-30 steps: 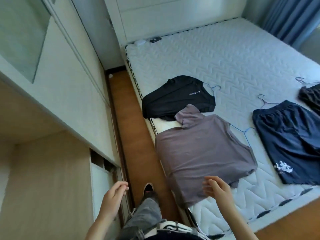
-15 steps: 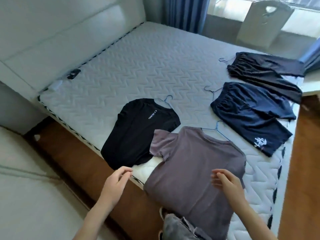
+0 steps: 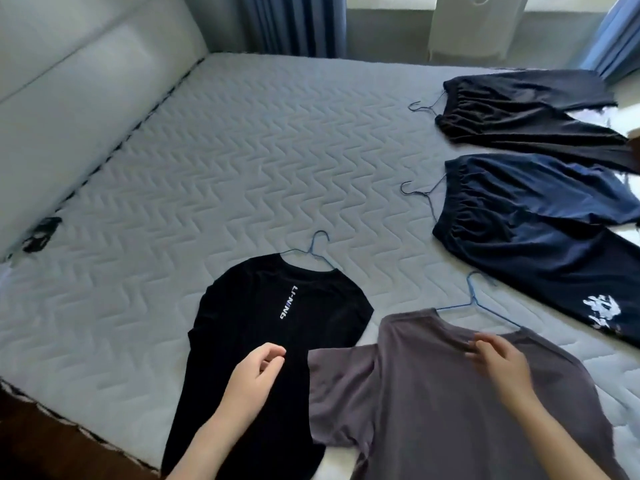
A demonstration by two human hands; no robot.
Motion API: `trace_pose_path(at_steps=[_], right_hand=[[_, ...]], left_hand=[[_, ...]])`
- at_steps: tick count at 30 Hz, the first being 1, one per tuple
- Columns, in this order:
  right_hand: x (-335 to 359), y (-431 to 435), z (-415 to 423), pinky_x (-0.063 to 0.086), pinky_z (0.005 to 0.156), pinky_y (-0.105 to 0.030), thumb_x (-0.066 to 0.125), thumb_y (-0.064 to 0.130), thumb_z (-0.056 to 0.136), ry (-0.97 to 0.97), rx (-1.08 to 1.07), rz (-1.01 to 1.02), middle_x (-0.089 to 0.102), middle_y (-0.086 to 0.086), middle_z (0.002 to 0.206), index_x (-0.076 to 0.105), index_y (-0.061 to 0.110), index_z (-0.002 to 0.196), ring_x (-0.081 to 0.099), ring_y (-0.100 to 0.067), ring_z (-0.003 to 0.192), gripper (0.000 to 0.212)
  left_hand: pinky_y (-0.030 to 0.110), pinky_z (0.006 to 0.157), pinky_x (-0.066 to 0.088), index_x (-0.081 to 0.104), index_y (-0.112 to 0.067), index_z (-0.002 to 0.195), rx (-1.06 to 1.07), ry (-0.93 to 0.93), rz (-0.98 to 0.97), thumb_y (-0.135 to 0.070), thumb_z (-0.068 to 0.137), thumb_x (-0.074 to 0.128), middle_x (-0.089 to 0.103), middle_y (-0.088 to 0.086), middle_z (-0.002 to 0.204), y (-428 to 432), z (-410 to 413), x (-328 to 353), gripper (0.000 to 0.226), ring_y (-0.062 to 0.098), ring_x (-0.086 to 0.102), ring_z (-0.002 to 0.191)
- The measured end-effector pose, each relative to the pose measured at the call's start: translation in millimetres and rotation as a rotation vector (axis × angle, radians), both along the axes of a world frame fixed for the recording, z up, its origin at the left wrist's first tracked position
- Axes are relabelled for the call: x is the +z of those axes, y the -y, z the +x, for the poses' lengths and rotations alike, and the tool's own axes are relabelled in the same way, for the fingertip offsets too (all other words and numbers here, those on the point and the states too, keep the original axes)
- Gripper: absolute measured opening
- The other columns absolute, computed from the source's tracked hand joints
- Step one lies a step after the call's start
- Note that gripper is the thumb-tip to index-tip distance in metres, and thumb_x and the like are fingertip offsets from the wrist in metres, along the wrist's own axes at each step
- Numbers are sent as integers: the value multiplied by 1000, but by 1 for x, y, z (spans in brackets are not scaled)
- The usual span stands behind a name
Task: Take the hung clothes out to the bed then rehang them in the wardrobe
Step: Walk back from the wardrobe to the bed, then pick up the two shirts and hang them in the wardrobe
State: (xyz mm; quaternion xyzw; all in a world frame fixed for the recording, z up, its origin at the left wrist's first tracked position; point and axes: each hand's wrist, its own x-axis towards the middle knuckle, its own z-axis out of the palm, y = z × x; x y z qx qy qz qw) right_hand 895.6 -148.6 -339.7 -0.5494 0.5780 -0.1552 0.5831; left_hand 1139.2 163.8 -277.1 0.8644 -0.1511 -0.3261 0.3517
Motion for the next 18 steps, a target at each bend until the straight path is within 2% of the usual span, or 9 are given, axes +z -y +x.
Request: trace_pose_path(at_steps=[2, 5, 6, 8, 10, 12, 13, 15, 18], right_hand=[[-41, 20, 24, 59, 58, -20, 51, 7, 96, 5, -86, 35, 67, -15, 97, 61, 6, 108, 66, -30, 82, 16], [-101, 44, 55, 59, 67, -23, 52, 6, 96, -18, -222, 84, 62, -22, 108, 55, -4, 123, 64, -32, 87, 29], [-121, 50, 64, 59, 74, -25, 52, 7, 96, -34, -265, 93, 61, -23, 112, 52, -6, 127, 63, -34, 92, 33], [-154, 62, 82, 57, 86, -33, 57, 16, 93, -95, -325, 90, 61, -22, 120, 50, -3, 132, 62, -33, 99, 43], [-185, 72, 98, 52, 93, -43, 63, 37, 85, -214, -367, 44, 66, -22, 116, 57, 0, 124, 64, -32, 98, 54], [-203, 84, 111, 46, 87, -41, 60, 48, 80, -396, -379, -57, 67, -26, 101, 65, -4, 102, 62, -37, 95, 57], [-211, 89, 117, 45, 85, -42, 59, 48, 80, -491, -388, -115, 64, -30, 99, 64, -9, 98, 60, -42, 98, 60], [-219, 96, 127, 45, 90, -50, 62, 43, 81, -604, -429, -176, 57, -40, 114, 54, -19, 112, 54, -51, 110, 70], [-226, 97, 132, 41, 97, -53, 63, 30, 87, -676, -430, -206, 48, -42, 126, 42, -21, 125, 49, -54, 117, 66]], left_hand=[[16, 76, 47, 68, -31, 95, -33, 17, 15, -22, 90, 56, 71, -4, 92, 26, 43, -31, 16, 7, 64, 89], [12, 72, 44, 67, -28, 98, -75, 53, 32, -24, 90, 56, 68, -5, 95, 62, 99, -78, 15, 5, 62, 86], [12, 74, 44, 66, -28, 102, -86, 68, 41, -24, 90, 56, 67, -7, 99, 73, 117, -96, 16, 5, 61, 88], [20, 91, 46, 61, -24, 117, -130, 127, 69, -27, 90, 57, 62, -7, 114, 94, 154, -134, 27, 8, 58, 102], [27, 103, 40, 54, -19, 130, -204, 223, 114, -30, 90, 56, 55, -3, 126, 114, 191, -172, 41, 13, 51, 118], [29, 106, 34, 48, -16, 136, -264, 312, 157, -30, 90, 56, 50, 3, 134, 138, 227, -205, 49, 19, 45, 127], [31, 107, 33, 45, -14, 138, -289, 356, 183, -30, 90, 55, 49, 5, 136, 148, 243, -220, 51, 22, 43, 129], [37, 106, 34, 44, -14, 137, -333, 468, 265, -29, 89, 53, 49, 8, 137, 167, 271, -243, 52, 27, 42, 128], [40, 92, 38, 54, -18, 122, -396, 716, 406, -34, 88, 51, 56, 6, 126, 185, 292, -259, 38, 30, 50, 116]])
